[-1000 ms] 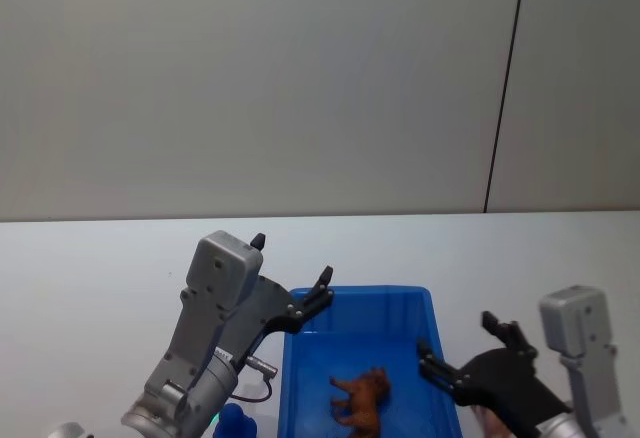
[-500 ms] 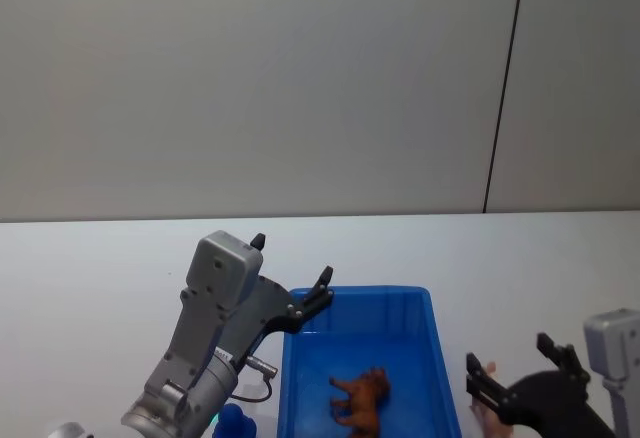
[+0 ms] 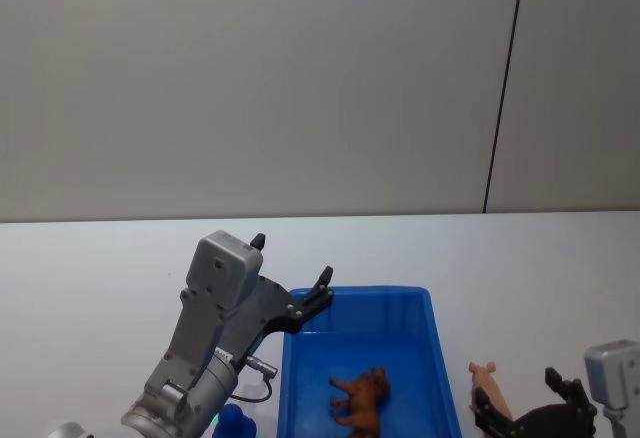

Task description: Pick up the two dolls from the table and place them into the box.

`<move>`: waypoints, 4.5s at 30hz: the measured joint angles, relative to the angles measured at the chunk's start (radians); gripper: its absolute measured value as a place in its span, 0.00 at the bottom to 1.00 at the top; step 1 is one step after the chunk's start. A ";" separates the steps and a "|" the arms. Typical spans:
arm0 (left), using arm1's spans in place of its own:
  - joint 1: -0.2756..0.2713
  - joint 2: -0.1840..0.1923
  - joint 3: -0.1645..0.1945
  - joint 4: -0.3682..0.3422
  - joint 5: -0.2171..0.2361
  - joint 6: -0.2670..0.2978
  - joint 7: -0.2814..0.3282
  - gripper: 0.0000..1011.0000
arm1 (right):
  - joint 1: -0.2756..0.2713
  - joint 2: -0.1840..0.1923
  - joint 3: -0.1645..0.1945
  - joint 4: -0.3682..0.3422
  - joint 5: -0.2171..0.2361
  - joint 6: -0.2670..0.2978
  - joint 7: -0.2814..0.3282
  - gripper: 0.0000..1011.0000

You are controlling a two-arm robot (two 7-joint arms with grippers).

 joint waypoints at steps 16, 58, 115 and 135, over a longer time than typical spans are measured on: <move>0.000 0.000 0.000 0.000 0.000 0.000 0.000 0.99 | 0.015 -0.020 -0.008 0.083 -0.018 -0.008 0.035 0.99; 0.000 0.000 0.000 0.000 0.000 0.000 0.000 0.99 | 0.042 -0.041 -0.003 0.108 -0.080 -0.041 0.042 0.36; 0.000 0.000 0.000 0.000 0.000 0.000 0.000 0.99 | 0.161 -0.081 0.010 0.100 -0.006 -0.050 0.186 0.99; 0.000 0.000 0.000 0.000 0.000 0.000 0.000 0.99 | 0.072 -0.039 0.045 0.010 0.029 -0.097 0.047 0.99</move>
